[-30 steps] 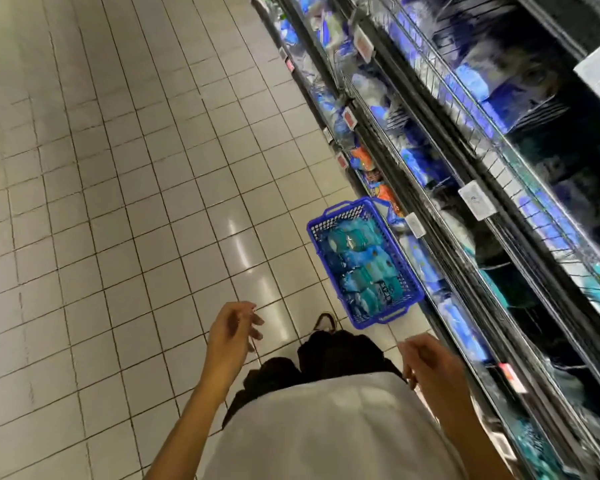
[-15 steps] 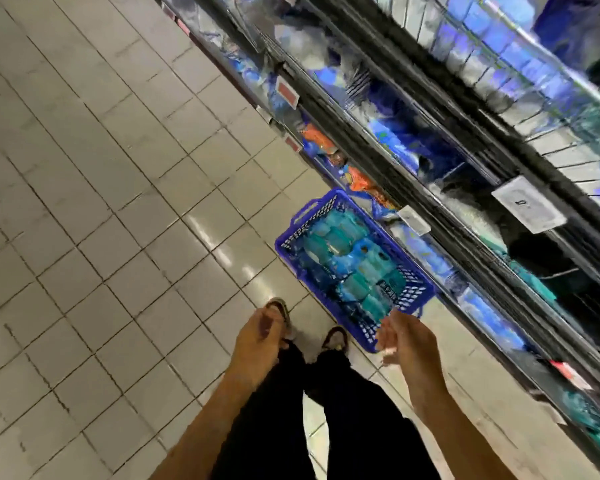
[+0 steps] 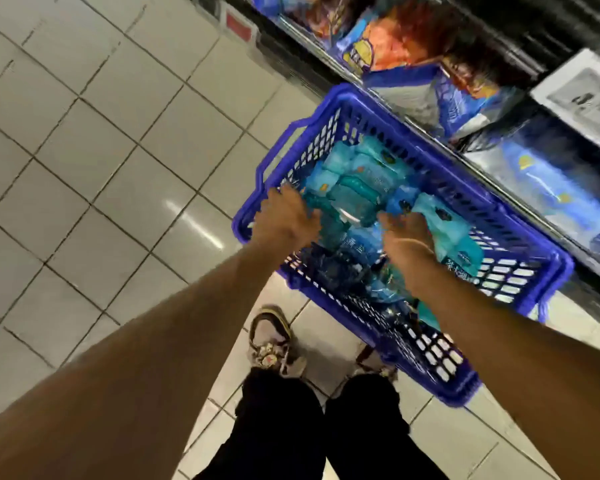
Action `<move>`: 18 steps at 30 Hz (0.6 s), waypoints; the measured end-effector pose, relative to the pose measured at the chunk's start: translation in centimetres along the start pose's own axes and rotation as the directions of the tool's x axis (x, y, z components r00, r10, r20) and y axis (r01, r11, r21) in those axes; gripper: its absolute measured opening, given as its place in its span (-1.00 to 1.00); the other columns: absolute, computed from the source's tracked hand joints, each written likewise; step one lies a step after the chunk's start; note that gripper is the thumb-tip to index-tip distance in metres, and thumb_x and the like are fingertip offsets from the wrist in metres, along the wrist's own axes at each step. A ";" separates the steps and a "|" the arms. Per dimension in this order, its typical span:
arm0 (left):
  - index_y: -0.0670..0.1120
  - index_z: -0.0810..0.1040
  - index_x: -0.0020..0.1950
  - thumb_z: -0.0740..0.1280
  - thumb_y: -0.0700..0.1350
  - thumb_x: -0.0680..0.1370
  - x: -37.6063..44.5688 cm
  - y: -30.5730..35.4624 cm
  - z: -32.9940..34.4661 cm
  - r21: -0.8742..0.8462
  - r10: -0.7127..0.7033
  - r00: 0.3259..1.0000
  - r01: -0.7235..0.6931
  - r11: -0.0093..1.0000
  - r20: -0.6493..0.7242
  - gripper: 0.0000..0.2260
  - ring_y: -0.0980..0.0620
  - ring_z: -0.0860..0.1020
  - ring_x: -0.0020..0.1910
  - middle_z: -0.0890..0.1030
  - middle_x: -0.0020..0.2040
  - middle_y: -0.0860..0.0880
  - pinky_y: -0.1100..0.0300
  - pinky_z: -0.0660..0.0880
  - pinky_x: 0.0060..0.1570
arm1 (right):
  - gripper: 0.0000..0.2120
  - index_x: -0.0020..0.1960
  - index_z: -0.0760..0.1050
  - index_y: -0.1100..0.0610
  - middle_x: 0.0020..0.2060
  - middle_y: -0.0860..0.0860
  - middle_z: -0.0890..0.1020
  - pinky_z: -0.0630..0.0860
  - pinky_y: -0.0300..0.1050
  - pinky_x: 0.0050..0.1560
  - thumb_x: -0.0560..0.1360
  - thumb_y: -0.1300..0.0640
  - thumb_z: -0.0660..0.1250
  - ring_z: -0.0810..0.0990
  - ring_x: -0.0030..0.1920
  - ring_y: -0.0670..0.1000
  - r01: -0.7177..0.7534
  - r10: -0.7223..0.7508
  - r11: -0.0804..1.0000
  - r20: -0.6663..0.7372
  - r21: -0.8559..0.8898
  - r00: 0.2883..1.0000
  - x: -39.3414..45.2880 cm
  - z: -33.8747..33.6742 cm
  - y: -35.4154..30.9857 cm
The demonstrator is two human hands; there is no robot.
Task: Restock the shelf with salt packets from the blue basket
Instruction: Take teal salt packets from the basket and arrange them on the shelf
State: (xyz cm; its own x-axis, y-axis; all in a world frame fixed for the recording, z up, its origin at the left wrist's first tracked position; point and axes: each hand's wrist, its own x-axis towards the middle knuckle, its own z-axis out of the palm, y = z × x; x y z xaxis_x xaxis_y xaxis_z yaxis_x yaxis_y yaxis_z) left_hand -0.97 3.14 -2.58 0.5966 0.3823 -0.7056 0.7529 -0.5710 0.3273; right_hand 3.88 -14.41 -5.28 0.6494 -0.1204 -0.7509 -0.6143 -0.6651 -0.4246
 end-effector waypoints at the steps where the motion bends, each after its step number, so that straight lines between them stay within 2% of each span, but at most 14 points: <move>1: -0.28 0.25 0.50 0.35 0.05 0.59 1.8 0.0 0.9 0.046 -0.012 1.000 0.012 0.999 0.003 -0.38 -0.32 0.37 0.43 0.35 0.44 -0.31 -0.14 0.37 0.37 | -0.59 0.16 0.46 0.20 0.08 0.27 0.58 0.44 0.01 -0.06 0.58 -0.15 0.29 0.57 0.03 0.15 0.017 -0.017 1.000 -0.014 -0.019 1.000 2.1 0.9 -0.3; 3: -0.26 0.18 0.54 0.37 0.07 0.59 4.7 -0.2 2.7 0.105 -0.026 0.999 0.021 0.994 0.044 -0.32 -0.29 0.35 0.46 0.32 0.49 -0.29 -0.11 0.33 0.38 | -0.38 0.33 0.46 0.30 0.29 0.30 0.55 0.45 -0.01 0.10 0.55 -0.21 0.31 0.56 0.19 0.12 0.041 -0.042 0.998 -0.016 -0.049 0.999 5.4 2.3 -1.3; 4: -0.24 0.15 0.56 0.38 0.07 0.59 5.8 -0.3 3.7 0.111 -0.032 0.996 0.023 0.994 0.081 -0.29 -0.25 0.36 0.47 0.33 0.50 -0.26 -0.07 0.32 0.39 | -0.30 0.37 0.46 0.28 0.33 0.27 0.53 0.49 0.06 0.23 0.50 -0.26 0.35 0.55 0.25 0.14 0.041 -0.042 0.998 -0.018 -0.048 0.999 6.8 3.0 -1.9; 6: -0.21 0.18 0.56 0.45 0.11 0.53 7.8 -0.6 5.2 0.035 -0.053 0.992 0.050 0.998 0.118 -0.24 -0.19 0.43 0.43 0.44 0.46 -0.20 0.05 0.35 0.35 | -0.28 0.33 0.52 0.22 0.29 0.21 0.58 0.54 0.18 0.26 0.37 -0.25 0.50 0.60 0.25 0.20 -0.005 0.006 0.999 -0.012 0.052 1.000 8.6 4.1 -3.0; 9: -0.24 0.23 0.44 0.62 0.15 0.33 9.2 -0.9 6.0 -0.121 -0.098 0.994 0.104 0.987 0.051 -0.09 -0.17 0.52 0.33 0.54 0.34 -0.18 0.10 0.43 0.17 | -0.59 0.10 0.61 0.20 0.07 0.15 0.70 0.64 0.25 0.07 0.35 0.06 0.63 0.70 0.04 0.20 -0.087 0.056 0.945 0.106 0.314 0.993 9.8 5.6 -4.5; 11: -0.25 0.22 0.42 0.66 0.14 0.26 9.4 -0.6 6.0 -0.140 -0.123 0.992 0.127 0.982 0.038 -0.04 -0.14 0.52 0.33 0.53 0.33 -0.16 0.14 0.43 0.11 | -0.83 -0.07 0.57 0.17 -0.24 0.08 0.73 0.68 0.02 -0.10 0.47 0.14 0.53 0.72 -0.15 0.11 -0.148 0.071 0.914 0.209 0.378 0.975 9.9 6.2 -4.8; 12: -0.26 0.23 0.43 0.66 0.13 0.28 9.4 -0.6 5.9 -0.120 -0.126 0.992 0.128 0.984 0.029 -0.04 -0.14 0.51 0.34 0.51 0.34 -0.16 0.16 0.42 0.09 | -0.87 -0.11 0.55 0.18 -0.42 0.04 0.68 0.65 -0.12 -0.27 0.54 0.15 0.45 0.69 -0.32 0.05 -0.193 0.080 0.896 0.282 0.401 0.956 9.6 6.3 -4.5; 13: -0.27 0.24 0.45 0.65 0.10 0.31 9.3 -0.3 6.0 -0.101 -0.113 0.993 0.115 0.988 0.026 -0.07 -0.13 0.50 0.35 0.49 0.37 -0.17 0.18 0.43 0.11 | -0.86 -0.13 0.55 0.20 -0.53 0.02 0.64 0.58 -0.18 -0.45 0.58 0.16 0.40 0.65 -0.45 0.00 -0.238 0.088 0.874 0.344 0.423 0.935 9.1 6.2 -4.2; 14: -0.28 0.28 0.47 0.64 0.05 0.35 9.0 -0.1 6.1 -0.099 -0.089 0.995 0.093 0.991 0.043 -0.12 -0.11 0.51 0.35 0.49 0.39 -0.18 0.19 0.46 0.18 | -0.88 -0.09 0.57 0.23 -0.49 0.03 0.66 0.54 -0.19 -0.51 0.58 0.18 0.38 0.65 -0.47 -0.01 -0.267 0.087 0.849 0.377 0.457 0.922 8.7 5.9 -3.7; 15: -0.25 0.35 0.47 0.61 -0.01 0.39 8.8 0.2 6.3 -0.137 -0.060 0.995 0.071 0.988 0.081 -0.23 -0.09 0.53 0.33 0.52 0.38 -0.17 0.17 0.48 0.25 | -0.89 0.02 0.61 0.26 -0.34 0.07 0.72 0.57 -0.16 -0.47 0.57 0.20 0.39 0.71 -0.36 0.01 -0.286 0.080 0.823 0.398 0.491 0.914 8.0 5.3 -3.1; 16: -0.21 0.43 0.45 0.59 -0.10 0.43 8.5 0.3 6.4 -0.213 -0.036 0.989 0.066 0.975 0.143 -0.35 -0.07 0.55 0.31 0.55 0.36 -0.15 0.16 0.48 0.29 | -0.80 0.14 0.62 0.26 -0.15 0.10 0.75 0.60 -0.12 -0.38 0.55 0.20 0.42 0.73 -0.20 0.05 -0.299 0.083 0.804 0.401 0.514 0.912 7.2 4.7 -2.4; 17: -0.20 0.48 0.42 0.56 -0.20 0.46 7.9 0.4 6.4 -0.303 -0.018 0.977 0.084 0.949 0.214 -0.45 -0.06 0.57 0.29 0.58 0.35 -0.14 0.17 0.49 0.29 | -0.72 0.22 0.61 0.23 -0.06 0.09 0.75 0.60 -0.12 -0.36 0.53 0.20 0.44 0.72 -0.14 0.06 -0.306 0.090 0.797 0.399 0.520 0.913 6.2 4.0 -1.7; 18: -0.20 0.54 0.34 0.53 -0.29 0.47 7.2 0.3 6.1 -0.381 -0.011 0.965 0.114 0.918 0.262 -0.55 -0.06 0.61 0.22 0.61 0.31 -0.13 0.20 0.54 0.22 | -0.70 0.23 0.62 0.20 -0.11 0.06 0.75 0.57 -0.17 -0.42 0.51 0.20 0.46 0.72 -0.21 0.02 -0.297 0.083 0.791 0.387 0.535 0.918 5.3 3.3 -1.0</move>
State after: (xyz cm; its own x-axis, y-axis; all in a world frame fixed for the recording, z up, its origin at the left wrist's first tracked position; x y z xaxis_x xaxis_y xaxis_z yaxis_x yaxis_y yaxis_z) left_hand 1.90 1.29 -11.37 0.4948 0.1848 -0.8491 0.8645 -0.2040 0.4594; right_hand 6.43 -11.98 -10.53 0.3720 0.1193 -0.9205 -0.9185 -0.0955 -0.3836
